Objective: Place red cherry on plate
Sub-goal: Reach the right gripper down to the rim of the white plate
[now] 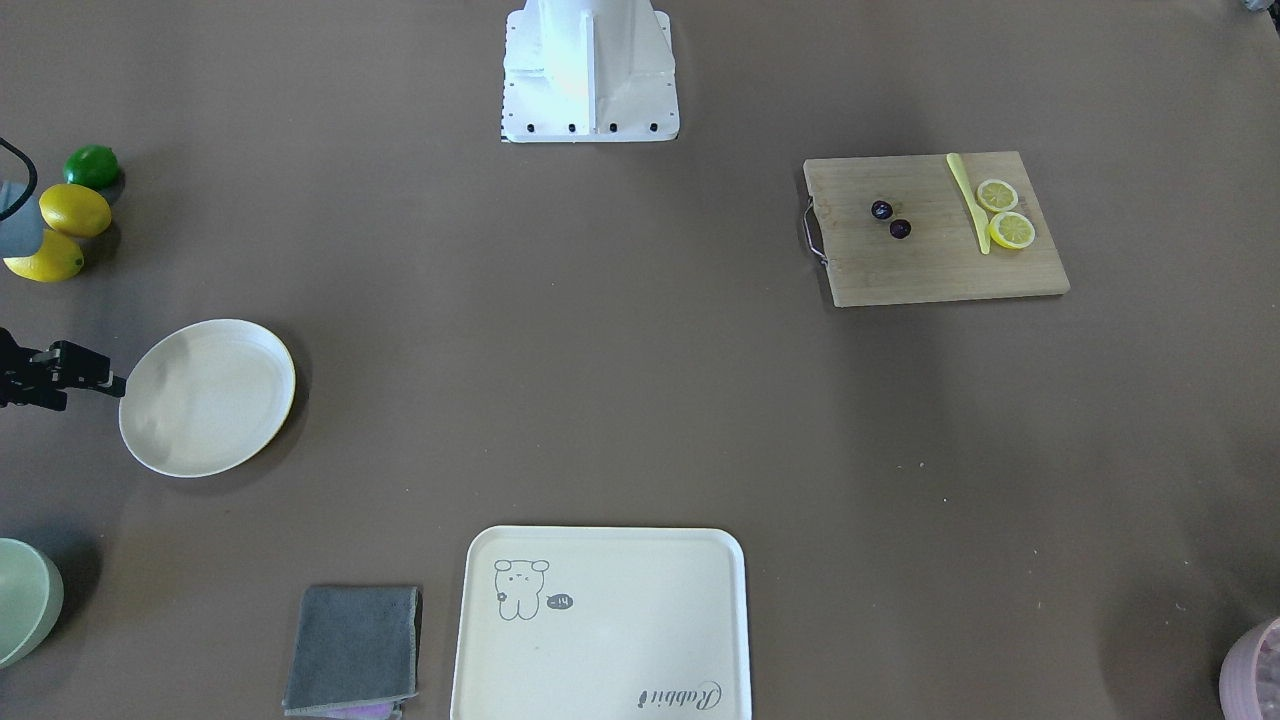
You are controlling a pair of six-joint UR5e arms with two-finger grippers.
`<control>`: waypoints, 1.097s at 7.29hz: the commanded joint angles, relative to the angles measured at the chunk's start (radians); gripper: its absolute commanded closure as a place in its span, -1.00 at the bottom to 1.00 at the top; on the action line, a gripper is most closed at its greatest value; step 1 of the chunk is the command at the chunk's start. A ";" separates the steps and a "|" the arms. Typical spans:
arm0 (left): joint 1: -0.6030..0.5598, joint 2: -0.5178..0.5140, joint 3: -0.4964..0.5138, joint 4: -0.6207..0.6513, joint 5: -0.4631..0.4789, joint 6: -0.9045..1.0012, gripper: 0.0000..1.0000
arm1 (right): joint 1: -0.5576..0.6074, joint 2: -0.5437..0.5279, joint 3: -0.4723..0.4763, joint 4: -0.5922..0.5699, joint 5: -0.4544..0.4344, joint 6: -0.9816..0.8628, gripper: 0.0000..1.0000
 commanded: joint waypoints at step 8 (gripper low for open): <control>0.000 -0.002 -0.006 -0.009 -0.001 -0.025 -0.95 | -0.045 0.020 -0.034 0.002 0.006 0.020 1.00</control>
